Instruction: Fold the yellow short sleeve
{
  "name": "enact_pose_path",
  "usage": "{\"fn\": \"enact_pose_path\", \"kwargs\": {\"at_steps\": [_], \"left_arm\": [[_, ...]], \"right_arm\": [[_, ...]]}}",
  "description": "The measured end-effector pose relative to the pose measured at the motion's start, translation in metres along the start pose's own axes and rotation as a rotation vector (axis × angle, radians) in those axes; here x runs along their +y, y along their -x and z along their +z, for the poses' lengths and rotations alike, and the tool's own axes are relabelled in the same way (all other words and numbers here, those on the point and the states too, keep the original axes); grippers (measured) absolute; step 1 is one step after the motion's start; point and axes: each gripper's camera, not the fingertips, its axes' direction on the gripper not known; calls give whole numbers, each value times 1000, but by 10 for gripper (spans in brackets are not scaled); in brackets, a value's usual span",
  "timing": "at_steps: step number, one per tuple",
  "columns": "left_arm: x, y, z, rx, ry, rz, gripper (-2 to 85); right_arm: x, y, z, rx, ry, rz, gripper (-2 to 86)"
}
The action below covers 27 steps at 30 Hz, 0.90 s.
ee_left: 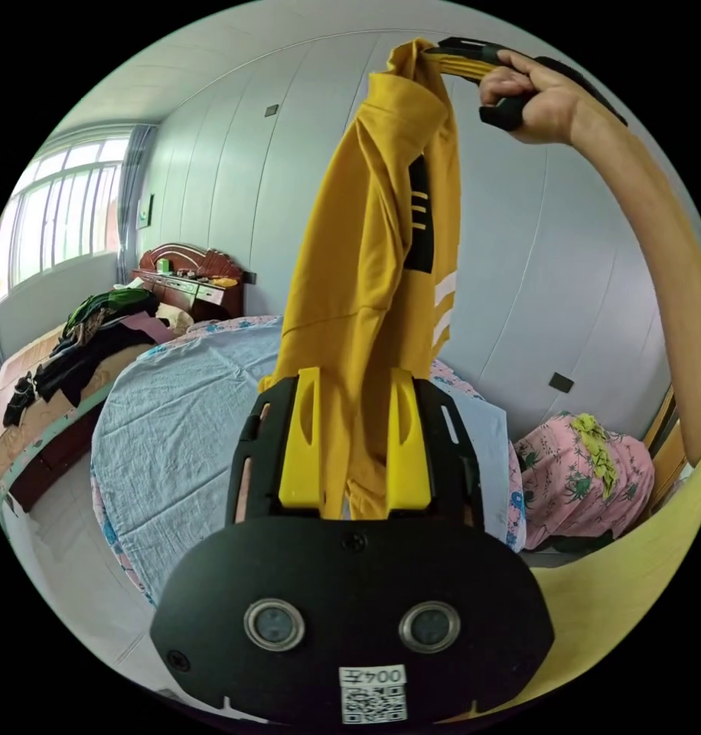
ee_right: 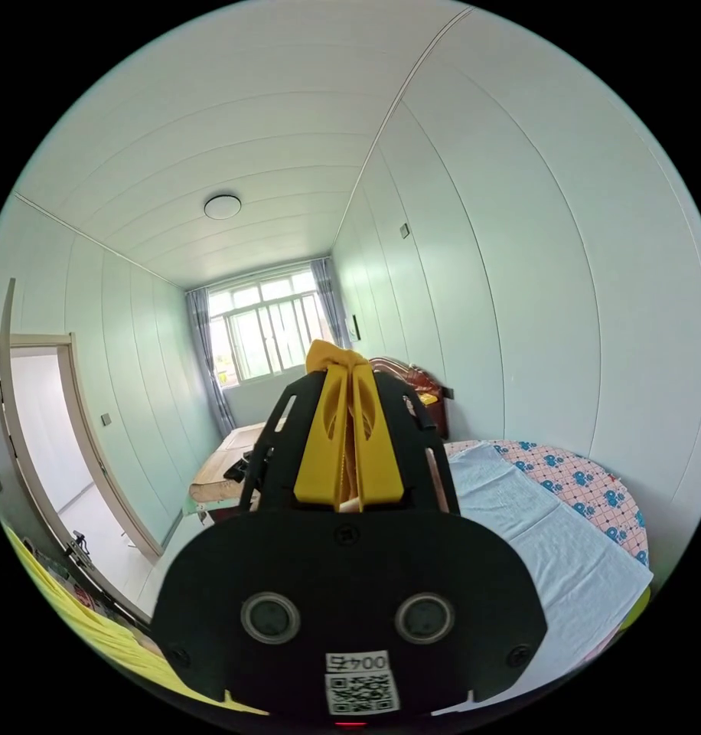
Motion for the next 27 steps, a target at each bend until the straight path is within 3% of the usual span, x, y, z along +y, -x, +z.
{"fn": "enact_pose_path", "kwargs": {"at_steps": [8, 15, 21, 23, 27], "left_arm": [[3, 51, 30, -77, 35, -115, 23], [-15, 120, 10, -84, -25, -225, 3], [-12, 187, -46, -37, -64, -375, 1], [13, 204, -46, -58, 12, -419, 1], [55, 223, -26, -59, 127, -517, 1]], "right_arm": [[-6, -39, 27, 24, 33, 13, -7], [-1, -105, 38, 63, 90, 49, -8], [49, -199, 61, -59, 453, 118, -7], [107, -248, 82, -150, 664, 316, -5], [206, -293, 108, -190, 816, 480, -1]]}}
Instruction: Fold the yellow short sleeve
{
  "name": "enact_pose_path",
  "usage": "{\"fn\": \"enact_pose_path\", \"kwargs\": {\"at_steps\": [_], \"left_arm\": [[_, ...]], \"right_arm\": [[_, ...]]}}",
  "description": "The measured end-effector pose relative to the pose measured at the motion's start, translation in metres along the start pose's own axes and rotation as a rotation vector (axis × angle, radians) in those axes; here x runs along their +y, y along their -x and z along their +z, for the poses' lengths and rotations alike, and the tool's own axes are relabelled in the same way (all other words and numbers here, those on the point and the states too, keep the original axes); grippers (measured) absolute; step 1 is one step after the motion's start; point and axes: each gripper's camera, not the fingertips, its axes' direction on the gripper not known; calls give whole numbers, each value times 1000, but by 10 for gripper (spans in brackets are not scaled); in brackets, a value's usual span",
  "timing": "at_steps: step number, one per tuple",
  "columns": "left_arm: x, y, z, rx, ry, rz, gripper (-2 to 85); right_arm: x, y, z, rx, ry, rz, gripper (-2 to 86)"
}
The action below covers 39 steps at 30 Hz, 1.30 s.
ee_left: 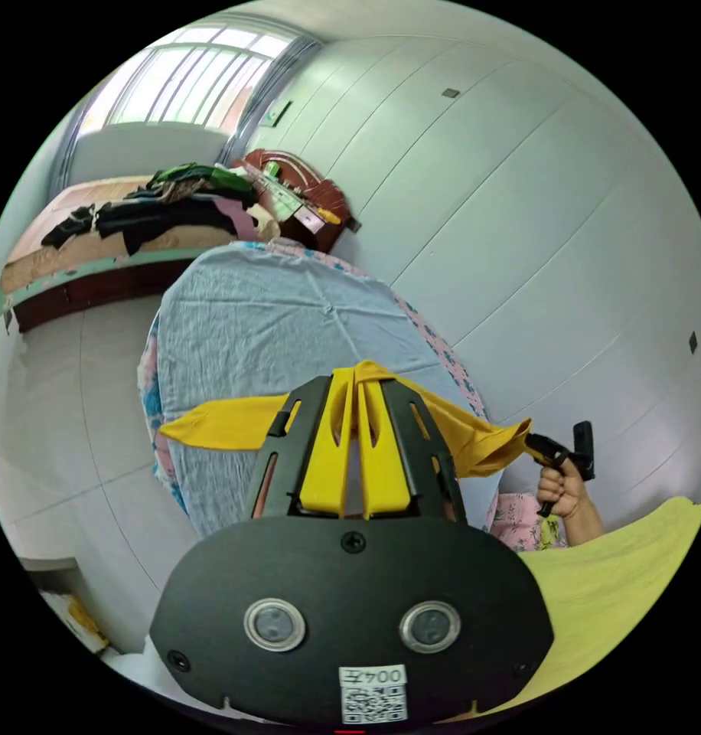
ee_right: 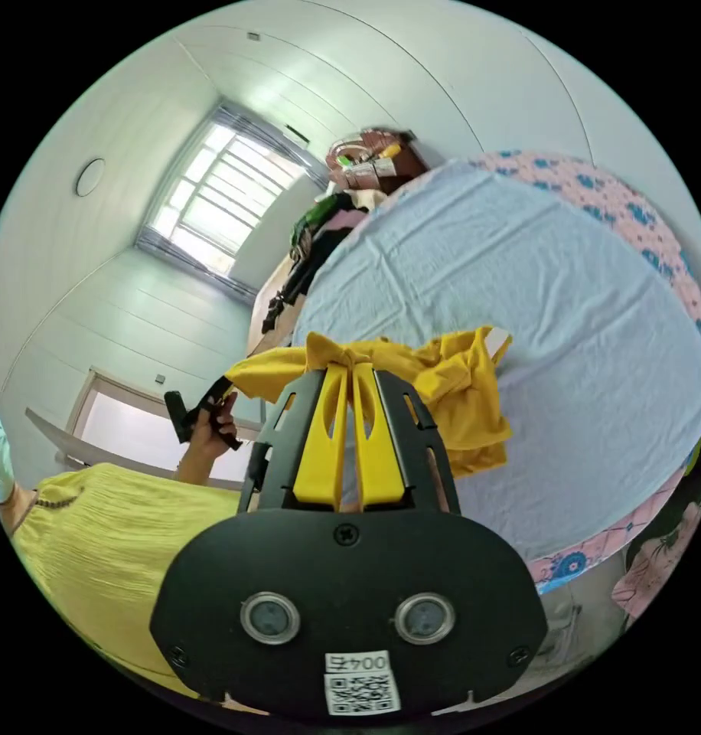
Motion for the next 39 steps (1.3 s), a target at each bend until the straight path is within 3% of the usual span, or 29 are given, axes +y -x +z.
{"fn": "enact_pose_path", "kwargs": {"at_steps": [3, 7, 13, 22, 34, 39], "left_arm": [[10, 17, 16, 6, 50, -86, 1], [4, 17, 25, -19, 84, -94, 0], [-9, 9, 30, -67, 112, -80, 0], [-9, 0, 22, -137, 112, -48, 0], [16, 10, -27, -211, 70, 11, -1], [15, 15, -68, -229, -33, 119, 1]], "right_arm": [[15, -44, 46, -18, 74, 54, 15], [28, -79, 87, 63, 150, 78, 98], [45, -95, 75, 77, 152, 7, 114], [107, -25, 113, 399, 200, -476, 102], [139, -19, 130, 378, 236, -505, 2], [129, -2, 62, 499, 59, -410, -5]]}}
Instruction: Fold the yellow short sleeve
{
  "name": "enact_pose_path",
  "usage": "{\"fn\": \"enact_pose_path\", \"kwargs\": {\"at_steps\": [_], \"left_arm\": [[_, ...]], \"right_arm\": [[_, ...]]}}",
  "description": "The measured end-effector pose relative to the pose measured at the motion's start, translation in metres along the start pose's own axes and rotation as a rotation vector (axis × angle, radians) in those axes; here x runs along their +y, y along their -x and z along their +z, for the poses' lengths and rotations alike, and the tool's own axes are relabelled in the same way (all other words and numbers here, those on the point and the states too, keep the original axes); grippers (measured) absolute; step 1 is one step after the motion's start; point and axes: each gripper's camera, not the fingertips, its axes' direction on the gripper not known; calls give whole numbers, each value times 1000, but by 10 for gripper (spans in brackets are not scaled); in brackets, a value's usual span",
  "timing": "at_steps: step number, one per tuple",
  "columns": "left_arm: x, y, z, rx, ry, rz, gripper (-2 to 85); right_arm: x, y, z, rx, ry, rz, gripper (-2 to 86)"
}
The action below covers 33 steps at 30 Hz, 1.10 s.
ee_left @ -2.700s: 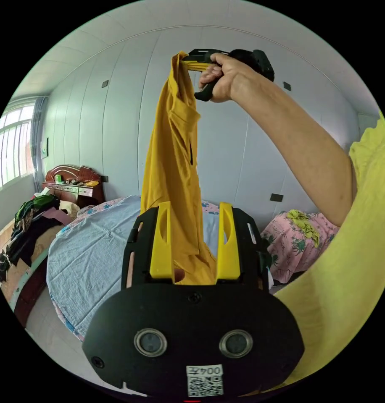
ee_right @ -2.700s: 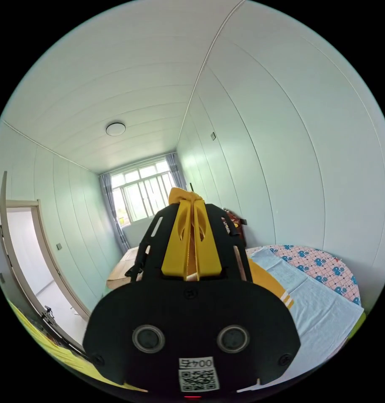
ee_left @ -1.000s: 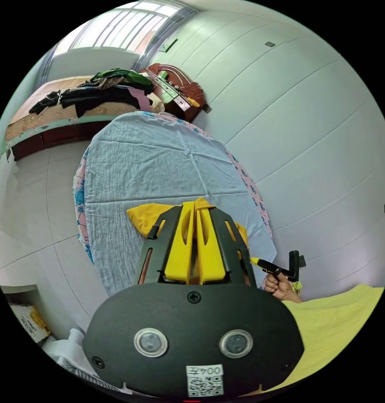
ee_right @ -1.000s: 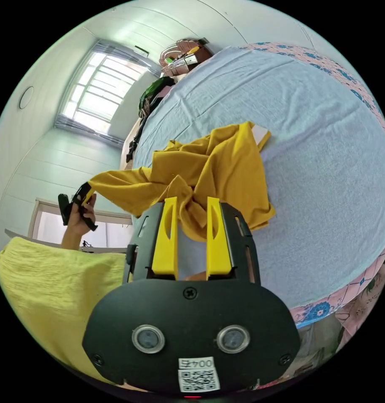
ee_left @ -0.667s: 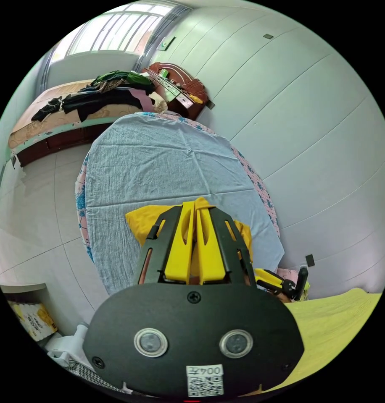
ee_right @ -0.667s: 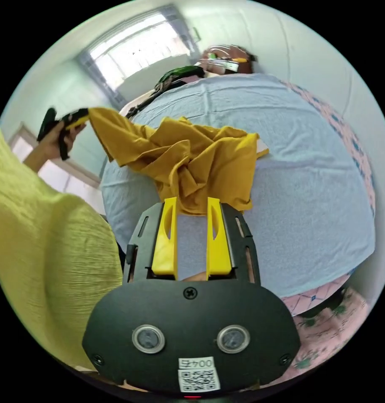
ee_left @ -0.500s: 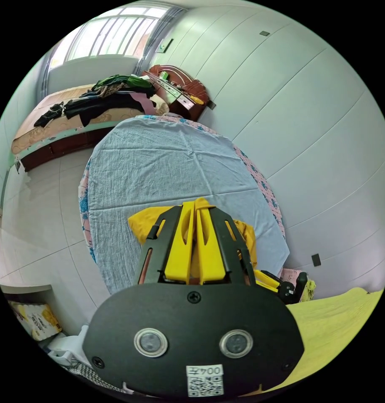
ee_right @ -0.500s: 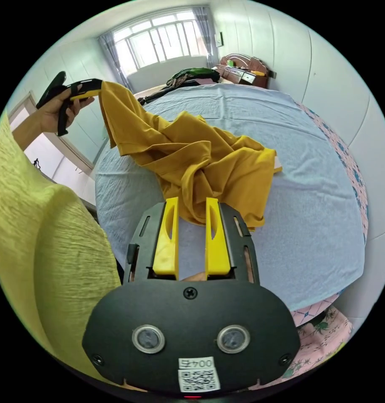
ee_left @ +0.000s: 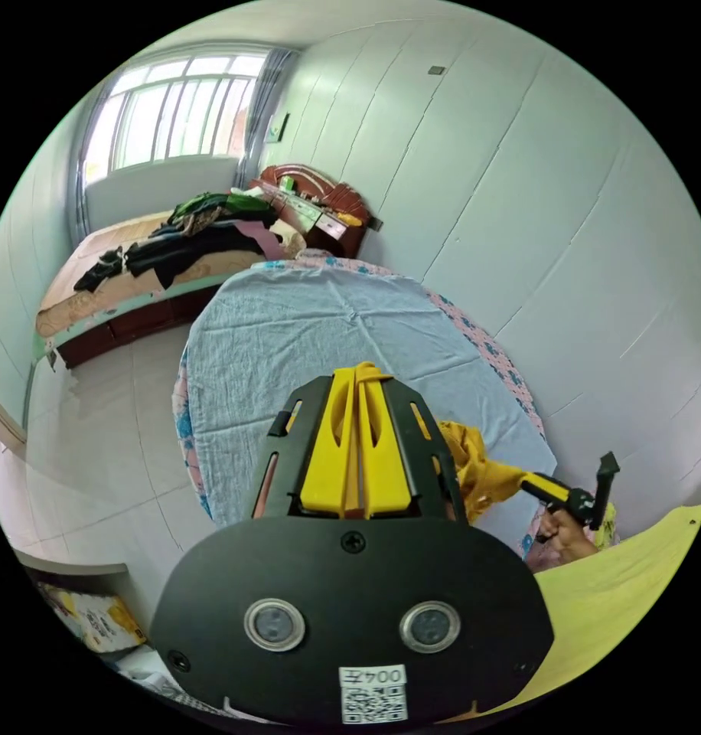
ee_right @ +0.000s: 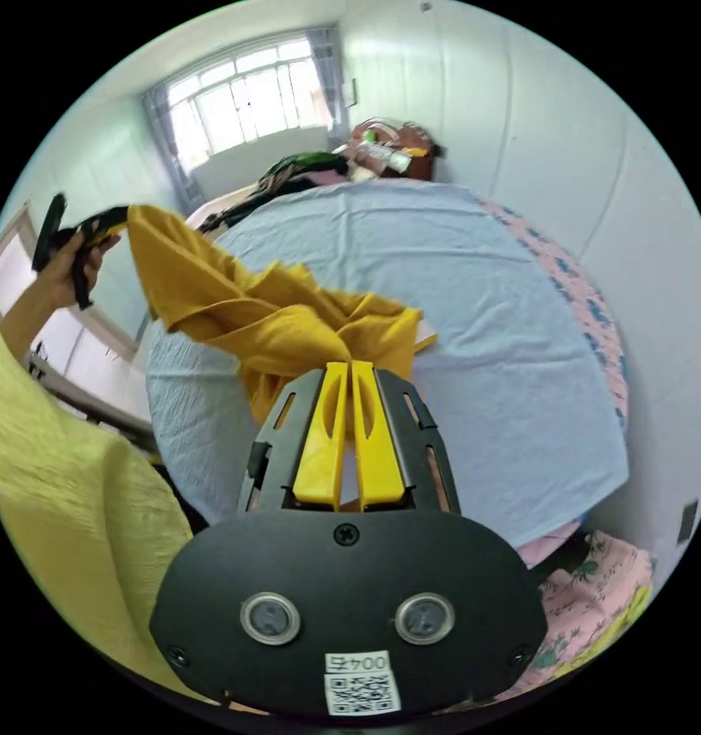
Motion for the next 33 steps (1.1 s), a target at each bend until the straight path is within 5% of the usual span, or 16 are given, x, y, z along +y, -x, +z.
{"fn": "enact_pose_path", "kwargs": {"at_steps": [6, 14, 33], "left_arm": [[-36, 31, -60, 208, -175, 87, 2], [-82, 73, -179, 437, -414, 223, 1], [-56, 158, -442, 452, -859, 462, 3]], "right_arm": [[-17, -4, -146, 306, -326, 139, -7], [-25, 94, -330, 581, -674, 90, -7], [24, 282, -526, 854, -925, -131, -7]]}}
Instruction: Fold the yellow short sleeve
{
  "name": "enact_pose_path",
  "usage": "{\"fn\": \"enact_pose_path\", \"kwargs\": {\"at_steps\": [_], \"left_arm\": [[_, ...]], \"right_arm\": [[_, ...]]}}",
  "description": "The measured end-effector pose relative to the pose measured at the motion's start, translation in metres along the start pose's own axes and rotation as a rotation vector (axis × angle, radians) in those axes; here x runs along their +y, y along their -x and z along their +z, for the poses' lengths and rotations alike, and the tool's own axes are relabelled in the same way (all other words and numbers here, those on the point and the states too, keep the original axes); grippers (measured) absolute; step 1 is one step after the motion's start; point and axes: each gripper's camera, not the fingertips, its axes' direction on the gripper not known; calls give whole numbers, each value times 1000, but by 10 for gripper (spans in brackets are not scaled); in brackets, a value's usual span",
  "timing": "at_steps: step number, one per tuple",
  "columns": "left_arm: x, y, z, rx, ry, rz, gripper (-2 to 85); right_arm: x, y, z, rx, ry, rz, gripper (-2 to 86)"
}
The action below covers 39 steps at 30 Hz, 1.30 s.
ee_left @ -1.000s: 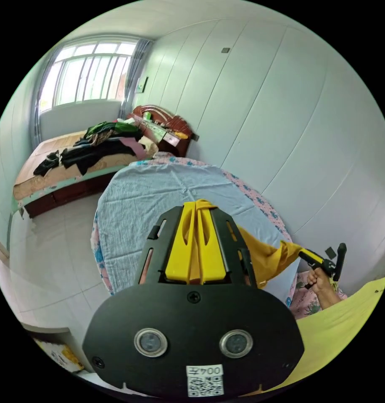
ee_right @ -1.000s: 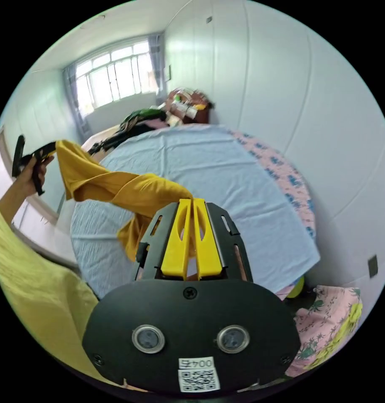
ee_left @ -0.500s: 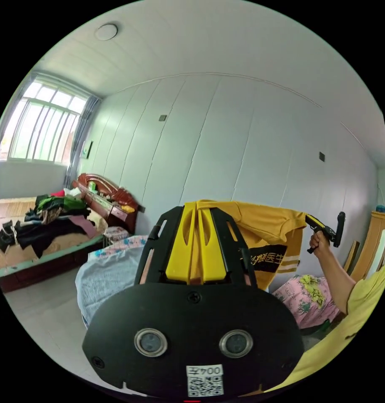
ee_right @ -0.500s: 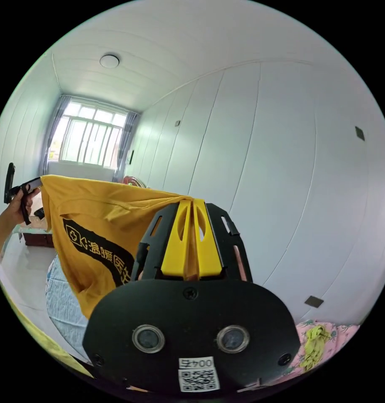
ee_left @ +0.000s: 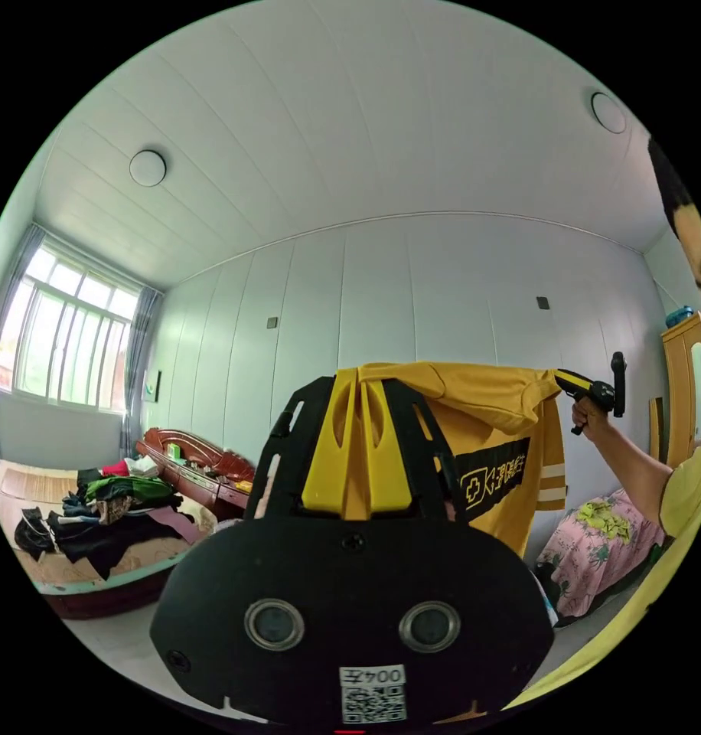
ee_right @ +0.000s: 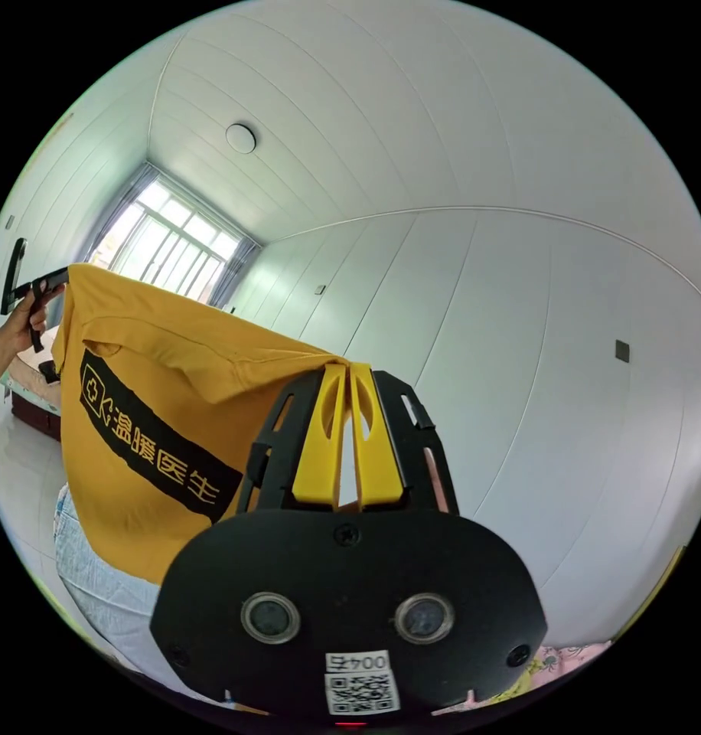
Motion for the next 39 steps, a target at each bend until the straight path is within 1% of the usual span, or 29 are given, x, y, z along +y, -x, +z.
{"fn": "enact_pose_path", "kwargs": {"at_steps": [5, 11, 15, 19, 22, 29, 33, 36, 39], "left_arm": [[-3, -11, -53, 12, -16, 22, 3], [-10, -13, -90, 31, -16, 12, 3], [-12, -16, -105, 37, 7, 29, 4], [-5, -13, -114, 74, 52, 12, 4], [4, -11, -114, 105, 80, 0, 5], [28, -13, -90, 168, 147, -24, 4], [38, -14, -64, 167, 191, -6, 5], [50, -15, -29, 139, 242, 11, 5], [68, -13, 18, 107, 310, 2, 5]], "right_arm": [[-4, 1, -49, 14, -29, -27, -7], [-15, -1, -92, -10, -38, -95, -7], [-22, -4, -118, -40, -32, -135, -8], [-25, -8, -143, -115, -13, -142, -8], [-25, -4, -150, -119, 11, -163, -8], [-21, 18, -140, -81, 105, -221, -8], [-21, 26, -121, -81, 141, -235, -8], [-21, 34, -86, -94, 178, -248, -8], [-15, 44, -34, -121, 225, -267, -8]]}}
